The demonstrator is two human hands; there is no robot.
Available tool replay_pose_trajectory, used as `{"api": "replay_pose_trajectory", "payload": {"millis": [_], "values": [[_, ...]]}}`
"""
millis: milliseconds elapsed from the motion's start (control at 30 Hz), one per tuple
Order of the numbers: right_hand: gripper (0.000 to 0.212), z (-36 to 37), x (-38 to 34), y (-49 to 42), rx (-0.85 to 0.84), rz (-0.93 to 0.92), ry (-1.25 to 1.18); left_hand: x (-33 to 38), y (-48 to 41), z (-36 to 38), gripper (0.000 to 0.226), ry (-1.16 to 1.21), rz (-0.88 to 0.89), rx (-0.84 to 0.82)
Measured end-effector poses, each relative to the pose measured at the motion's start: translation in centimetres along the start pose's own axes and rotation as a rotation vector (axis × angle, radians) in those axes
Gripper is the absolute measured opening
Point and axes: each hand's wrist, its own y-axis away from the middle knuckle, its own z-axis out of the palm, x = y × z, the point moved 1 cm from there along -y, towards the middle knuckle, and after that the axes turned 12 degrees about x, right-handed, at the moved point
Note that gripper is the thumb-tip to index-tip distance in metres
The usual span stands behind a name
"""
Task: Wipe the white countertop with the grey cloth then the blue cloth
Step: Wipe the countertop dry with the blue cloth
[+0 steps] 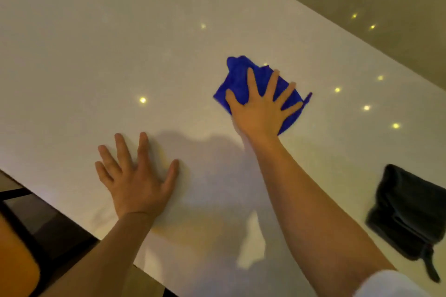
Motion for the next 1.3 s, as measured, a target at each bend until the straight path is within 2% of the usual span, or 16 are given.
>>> {"api": "replay_pose_trajectory", "payload": {"millis": [67,133,233,333,367,433,500,567,633,700,767,867,933,1067,1233,1300], "values": [[0.081,1.3,-5.0,-0.7,-0.01,-0.096,-0.019,-0.2,0.2,0.1,0.089,0.006,0.001,0.023],[0.077,1.8,-7.4,2.6,-0.013,-0.324,-0.02,-0.2,0.1,0.2,0.089,0.014,-0.001,0.05],[0.066,1.0,-2.7,9.7,0.028,-0.594,-0.051,-0.3,0.3,0.2,0.089,0.01,0.01,0.064],[0.067,-0.6,5.2,10.6,0.014,-0.71,-0.026,-0.4,0.4,0.2,0.089,0.028,0.031,0.076],[0.07,-1.0,6.8,8.6,-0.005,-0.693,0.001,-0.3,0.2,0.2,0.089,0.035,0.032,0.081],[0.076,-1.1,7.3,3.6,-0.032,-0.506,0.064,-0.3,0.1,0.2,0.088,0.041,0.029,0.086],[0.08,-0.8,4.5,-1.5,-0.034,-0.22,0.04,-0.3,0.2,0.3,0.088,0.032,0.02,0.096],[0.083,0.0,0.5,-4.0,-0.028,-0.046,-0.007,-0.4,0.4,0.5,0.088,0.019,0.038,0.102],[0.083,0.9,-3.0,-2.5,-0.019,-0.084,-0.022,-0.7,0.1,0.8,0.086,0.027,0.048,0.111],[0.082,1.5,-4.5,3.1,-0.008,-0.262,-0.011,-1.2,-0.1,1.3,0.081,0.047,0.038,0.124],[0.08,1.6,-3.8,10.5,0.015,-0.409,-0.034,-1.4,0.1,1.5,0.075,0.076,0.025,0.162],[0.076,0.9,0.4,19.2,-0.002,-0.451,-0.055,-1.2,0.3,1.1,0.074,0.113,0.017,0.172],[0.078,0.0,3.4,22.7,-0.034,-0.454,-0.024,-0.8,0.7,0.3,0.077,0.066,0.022,0.118],[0.08,-2.0,9.1,27.2,-0.169,-0.309,-0.026,1.8,4.6,-1.6,0.09,0.137,-0.019,-0.009],[0.087,-6.2,14.5,30.2,-0.273,-0.139,-0.105,7.7,16.4,-3.1,0.078,0.125,0.36,-0.206],[0.095,-6.3,15.9,30.4,-0.307,-0.013,-0.163,7.9,18.8,-1.7,0.06,0.166,0.333,-0.286]]}}
